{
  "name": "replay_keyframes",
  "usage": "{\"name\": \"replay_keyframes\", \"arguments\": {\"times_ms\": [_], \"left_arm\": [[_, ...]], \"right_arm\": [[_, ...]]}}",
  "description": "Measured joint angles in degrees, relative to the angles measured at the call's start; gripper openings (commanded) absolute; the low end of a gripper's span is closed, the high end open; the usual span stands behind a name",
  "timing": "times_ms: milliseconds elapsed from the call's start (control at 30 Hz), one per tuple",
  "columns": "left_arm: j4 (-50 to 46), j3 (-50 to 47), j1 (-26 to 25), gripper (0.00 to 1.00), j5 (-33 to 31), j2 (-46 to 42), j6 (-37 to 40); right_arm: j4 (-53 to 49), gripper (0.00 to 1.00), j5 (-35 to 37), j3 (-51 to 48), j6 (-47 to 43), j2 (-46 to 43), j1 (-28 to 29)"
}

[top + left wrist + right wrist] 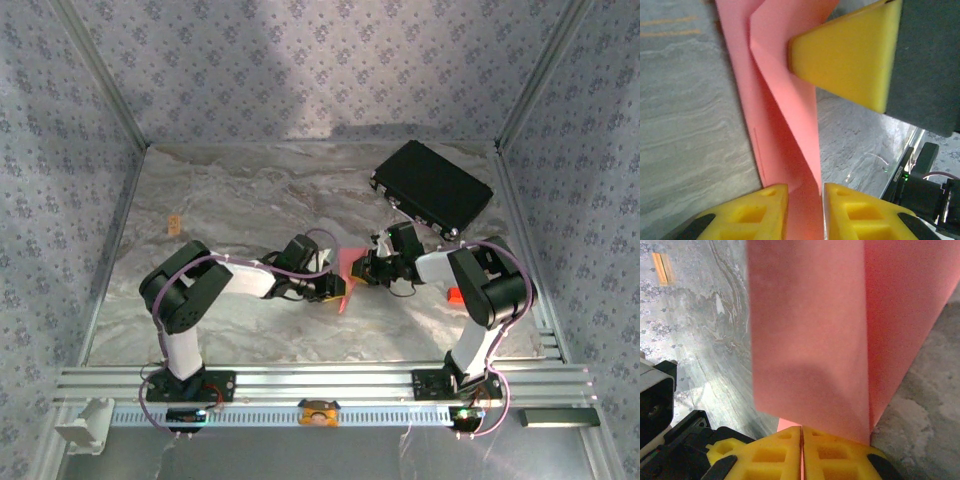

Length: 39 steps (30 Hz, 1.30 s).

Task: Fold a paper plane with a square sheet of paper (pick it up from the middle)
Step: Fold the wing for the fifth time at the center of the table.

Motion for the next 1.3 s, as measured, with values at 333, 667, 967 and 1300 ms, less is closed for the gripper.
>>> {"name": "replay_keyframes", "arguments": {"times_ms": [333, 667, 967, 1300], "left_arm": [[2.21, 0.00, 0.00, 0.15, 0.48, 0.20, -2.19], [2.60, -0.02, 0.00, 0.08, 1.62, 2.49, -3.26], [3.85, -0.87, 0.15, 0.14, 2.75, 2.51, -3.74], [4.85, -1.49, 0.24, 0.00, 4.11, 2.73, -3.69]], "right_arm": [[-0.44, 0.11, 0.09, 0.20, -0.11, 0.00, 0.09], [-1.31, 0.11, 0.09, 0.66, -0.26, 0.15, 0.22], [-2.19, 0.11, 0.09, 1.14, -0.28, 0.37, 0.26], [-2.80, 0.10, 0.11, 1.38, -0.70, 0.42, 0.26]]}}
